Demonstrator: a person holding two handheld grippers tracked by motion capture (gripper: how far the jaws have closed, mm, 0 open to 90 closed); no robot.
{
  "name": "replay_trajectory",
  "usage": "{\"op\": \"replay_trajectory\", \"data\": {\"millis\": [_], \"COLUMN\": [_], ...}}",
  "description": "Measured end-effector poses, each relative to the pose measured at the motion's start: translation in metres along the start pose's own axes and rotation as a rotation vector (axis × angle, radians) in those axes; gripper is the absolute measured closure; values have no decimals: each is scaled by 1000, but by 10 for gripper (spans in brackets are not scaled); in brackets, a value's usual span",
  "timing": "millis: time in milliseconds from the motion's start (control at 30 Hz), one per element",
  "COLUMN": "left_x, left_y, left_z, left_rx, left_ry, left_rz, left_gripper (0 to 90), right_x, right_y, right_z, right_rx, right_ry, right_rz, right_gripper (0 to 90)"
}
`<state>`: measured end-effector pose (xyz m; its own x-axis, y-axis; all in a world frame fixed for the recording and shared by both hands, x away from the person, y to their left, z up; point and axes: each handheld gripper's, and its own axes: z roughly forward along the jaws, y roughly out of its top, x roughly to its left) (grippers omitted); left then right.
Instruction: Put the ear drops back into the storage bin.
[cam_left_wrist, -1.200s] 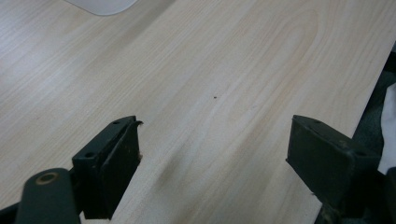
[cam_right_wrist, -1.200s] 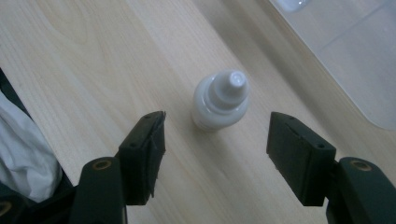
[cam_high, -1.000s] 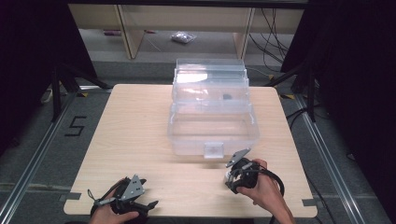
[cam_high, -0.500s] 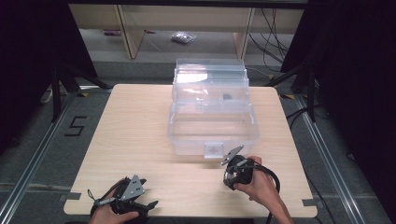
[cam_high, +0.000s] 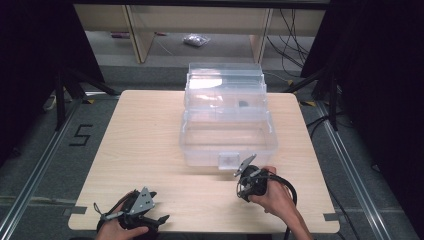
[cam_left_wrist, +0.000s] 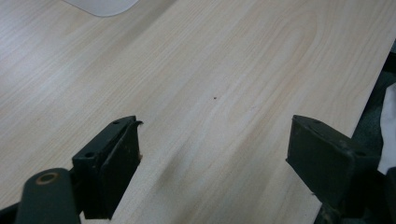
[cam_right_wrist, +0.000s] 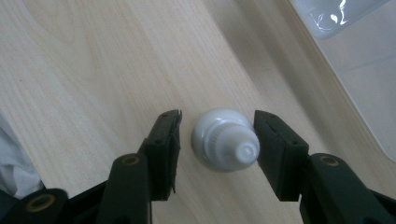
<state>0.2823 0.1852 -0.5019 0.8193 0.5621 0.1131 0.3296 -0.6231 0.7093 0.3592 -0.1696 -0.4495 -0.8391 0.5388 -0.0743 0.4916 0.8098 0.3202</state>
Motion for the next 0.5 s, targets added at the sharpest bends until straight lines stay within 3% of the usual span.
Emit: {"op": "replay_trajectory", "data": {"millis": [500], "left_x": [0], "left_y": [0], "left_z": [0], "left_rx": [-6], "left_ry": [3], "left_rz": [-1], "left_gripper": [167], "right_x": [2], "right_y": [5], "right_z": [2], "right_rx": [32], "right_ry": [-15], "right_rz": [-30], "right_gripper": [601]}}
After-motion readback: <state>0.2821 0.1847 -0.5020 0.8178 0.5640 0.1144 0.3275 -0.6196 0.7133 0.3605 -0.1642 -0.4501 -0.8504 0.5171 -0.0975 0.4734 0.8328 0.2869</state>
